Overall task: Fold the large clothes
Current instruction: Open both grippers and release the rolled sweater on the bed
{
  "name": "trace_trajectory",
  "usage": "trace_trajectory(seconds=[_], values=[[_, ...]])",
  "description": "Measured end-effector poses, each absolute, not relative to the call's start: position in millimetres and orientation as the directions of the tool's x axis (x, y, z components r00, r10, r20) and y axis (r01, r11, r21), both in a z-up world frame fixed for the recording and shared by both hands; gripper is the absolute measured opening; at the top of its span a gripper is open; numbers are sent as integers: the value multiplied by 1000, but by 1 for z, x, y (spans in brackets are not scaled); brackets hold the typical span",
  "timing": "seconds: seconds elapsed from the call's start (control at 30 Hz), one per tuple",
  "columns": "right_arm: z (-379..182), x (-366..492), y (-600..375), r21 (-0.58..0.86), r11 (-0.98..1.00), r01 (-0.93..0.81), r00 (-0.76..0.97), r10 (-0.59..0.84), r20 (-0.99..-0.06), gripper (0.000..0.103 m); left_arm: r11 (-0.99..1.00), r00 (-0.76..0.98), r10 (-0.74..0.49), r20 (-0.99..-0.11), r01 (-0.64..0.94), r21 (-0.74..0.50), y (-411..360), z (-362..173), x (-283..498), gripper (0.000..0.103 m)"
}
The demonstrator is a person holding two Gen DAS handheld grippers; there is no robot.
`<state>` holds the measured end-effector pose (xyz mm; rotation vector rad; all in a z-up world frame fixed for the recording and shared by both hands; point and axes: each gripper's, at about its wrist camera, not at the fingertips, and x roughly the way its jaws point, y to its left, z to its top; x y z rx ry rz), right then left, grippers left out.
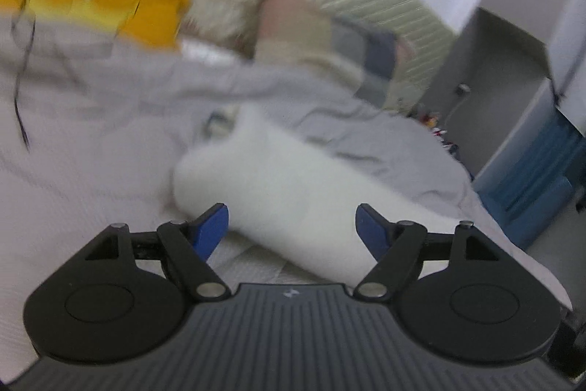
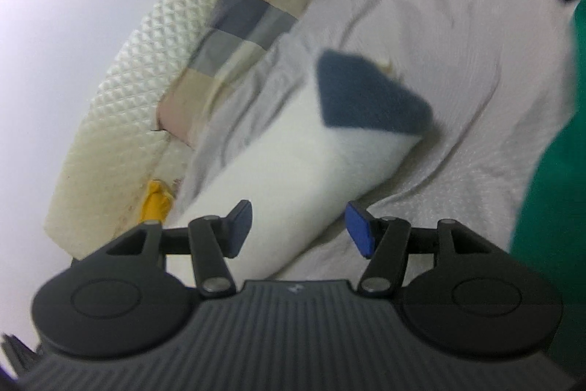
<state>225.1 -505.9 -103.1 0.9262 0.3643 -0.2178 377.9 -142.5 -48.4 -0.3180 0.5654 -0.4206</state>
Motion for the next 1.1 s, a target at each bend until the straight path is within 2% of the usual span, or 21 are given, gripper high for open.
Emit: trace_trajectory(seconds=[0.3, 0.53, 0.73, 0.83, 1.1], values=[[31, 133, -433, 552, 812, 191, 966, -55, -253, 60, 879, 818, -476, -323, 444, -173, -130, 80, 230, 80], [94, 50, -376, 389, 912, 132, 982, -68, -174, 60, 877, 839, -479, -261, 472, -92, -103, 125, 115, 81], [94, 0, -341, 312, 944, 112, 981, -55, -186, 60, 882, 847, -464, -260, 468, -47, -77, 122, 36, 86], [83, -11, -331, 326, 938, 114, 975, -43, -218, 60, 885, 850, -453, -270, 465, -24, -71, 111, 8, 90], [40, -19, -308, 248, 962, 111, 955, -34, -296, 60, 884, 843, -444, -304, 468, 9, -69, 64, -19, 97]])
